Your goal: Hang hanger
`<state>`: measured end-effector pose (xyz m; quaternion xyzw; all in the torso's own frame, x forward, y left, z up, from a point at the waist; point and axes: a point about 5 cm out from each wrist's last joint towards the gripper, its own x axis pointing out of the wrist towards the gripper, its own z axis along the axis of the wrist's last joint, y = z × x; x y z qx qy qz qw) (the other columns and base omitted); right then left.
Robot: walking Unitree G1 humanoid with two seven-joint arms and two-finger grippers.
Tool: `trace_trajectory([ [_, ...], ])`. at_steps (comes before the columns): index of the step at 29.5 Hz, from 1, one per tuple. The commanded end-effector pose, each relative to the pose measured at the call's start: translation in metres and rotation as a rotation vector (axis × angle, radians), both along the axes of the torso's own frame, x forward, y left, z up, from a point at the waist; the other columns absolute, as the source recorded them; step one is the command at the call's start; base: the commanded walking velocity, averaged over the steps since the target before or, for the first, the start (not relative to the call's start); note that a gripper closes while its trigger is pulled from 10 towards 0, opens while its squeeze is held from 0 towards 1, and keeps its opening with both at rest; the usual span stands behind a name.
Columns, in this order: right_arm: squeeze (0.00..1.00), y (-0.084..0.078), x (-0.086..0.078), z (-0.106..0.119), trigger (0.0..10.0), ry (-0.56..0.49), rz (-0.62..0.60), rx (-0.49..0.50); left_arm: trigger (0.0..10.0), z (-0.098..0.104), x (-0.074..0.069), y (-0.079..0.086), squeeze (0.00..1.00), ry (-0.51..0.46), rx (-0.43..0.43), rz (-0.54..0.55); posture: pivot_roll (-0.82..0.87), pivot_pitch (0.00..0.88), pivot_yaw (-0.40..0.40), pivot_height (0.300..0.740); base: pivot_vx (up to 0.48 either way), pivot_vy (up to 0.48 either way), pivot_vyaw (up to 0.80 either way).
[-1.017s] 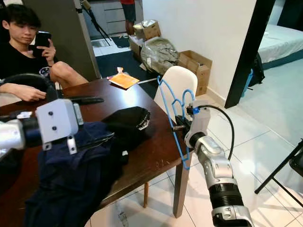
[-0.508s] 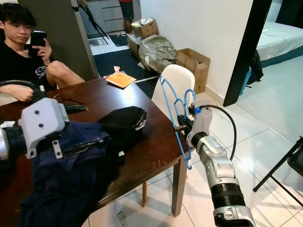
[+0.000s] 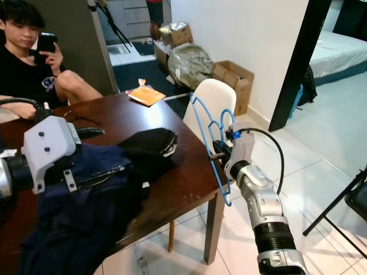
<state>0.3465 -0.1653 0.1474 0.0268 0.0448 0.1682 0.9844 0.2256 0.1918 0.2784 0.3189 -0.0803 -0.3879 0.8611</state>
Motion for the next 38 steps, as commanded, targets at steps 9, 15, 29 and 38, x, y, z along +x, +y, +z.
trace_trajectory([
  [9,0.00,0.002,-0.003,0.001,10.0,-0.018,0.029,-0.004,10.0,0.021,-0.004,0.012,0.00,-0.060,-0.004,0.032,0.15,0.000,-0.020,0.740,0.000,0.000,0.00],
  [15,0.00,0.005,-0.007,0.004,10.0,-0.043,0.072,-0.014,10.0,0.011,-0.007,0.006,0.00,-0.021,-0.019,0.015,0.15,0.000,-0.021,0.740,0.000,0.000,0.67],
  [29,0.00,0.003,-0.009,0.007,10.0,-0.063,0.082,-0.023,10.0,0.003,-0.004,-0.004,0.00,0.001,-0.080,-0.007,0.14,0.000,-0.016,0.740,0.000,0.000,0.80],
  [38,0.00,0.000,-0.005,0.012,10.0,-0.081,0.034,0.021,10.0,-0.006,0.000,-0.018,0.00,0.028,-0.141,-0.028,0.14,0.000,-0.015,0.740,0.000,0.000,0.80],
])
